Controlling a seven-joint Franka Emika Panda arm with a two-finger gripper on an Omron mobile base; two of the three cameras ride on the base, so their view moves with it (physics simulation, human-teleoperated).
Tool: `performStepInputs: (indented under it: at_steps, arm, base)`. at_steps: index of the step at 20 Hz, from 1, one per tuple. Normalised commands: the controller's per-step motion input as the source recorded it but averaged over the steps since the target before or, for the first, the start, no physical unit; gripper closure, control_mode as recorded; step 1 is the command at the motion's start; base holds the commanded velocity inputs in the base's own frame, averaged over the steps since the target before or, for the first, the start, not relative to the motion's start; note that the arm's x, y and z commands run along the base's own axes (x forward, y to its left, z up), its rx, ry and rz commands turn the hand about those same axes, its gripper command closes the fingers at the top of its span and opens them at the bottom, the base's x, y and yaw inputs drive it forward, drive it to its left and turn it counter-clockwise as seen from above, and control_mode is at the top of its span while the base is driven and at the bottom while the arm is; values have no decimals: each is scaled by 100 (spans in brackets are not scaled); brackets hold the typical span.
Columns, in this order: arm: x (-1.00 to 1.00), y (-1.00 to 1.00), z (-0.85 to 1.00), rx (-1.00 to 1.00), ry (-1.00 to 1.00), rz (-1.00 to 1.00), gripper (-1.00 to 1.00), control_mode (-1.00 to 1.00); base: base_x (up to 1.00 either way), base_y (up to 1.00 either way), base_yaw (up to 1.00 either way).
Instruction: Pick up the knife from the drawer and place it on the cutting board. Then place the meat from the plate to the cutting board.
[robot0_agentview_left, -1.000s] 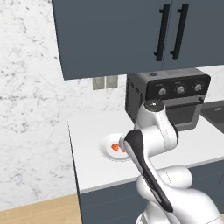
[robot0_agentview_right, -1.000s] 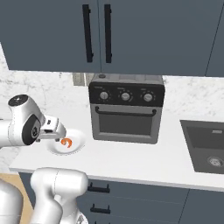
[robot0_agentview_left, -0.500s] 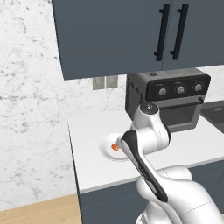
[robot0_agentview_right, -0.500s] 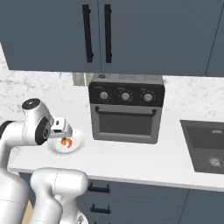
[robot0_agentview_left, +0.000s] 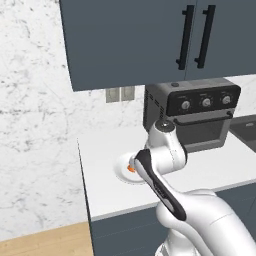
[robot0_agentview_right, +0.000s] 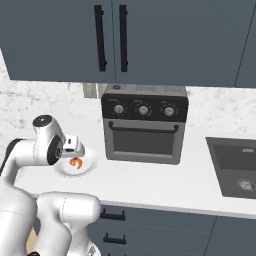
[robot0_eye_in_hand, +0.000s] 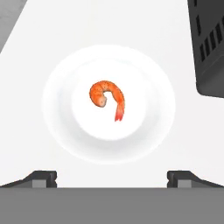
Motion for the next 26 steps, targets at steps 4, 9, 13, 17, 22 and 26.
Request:
performStepInputs:
  at_steps: [4,9,13,17,22,26]
  arm:
    - [19,13,-30,5,2,0,-100,-100]
    - [13,2,-28,5,4,0,-100,-100]
    - [1,4,-23,4,2,0,-100,-100]
    - [0,13,-16,3,2,0,-100,-100]
    - [10,3,-8,0,2,0,-100,-100]
    - [12,0,1,0,0,0,-100,-100]
  base:
    - [0,0,0]
    - [0,0,0]
    - [0,0,0]
    - [0,0,0]
    - [0,0,0]
    - [0,0,0]
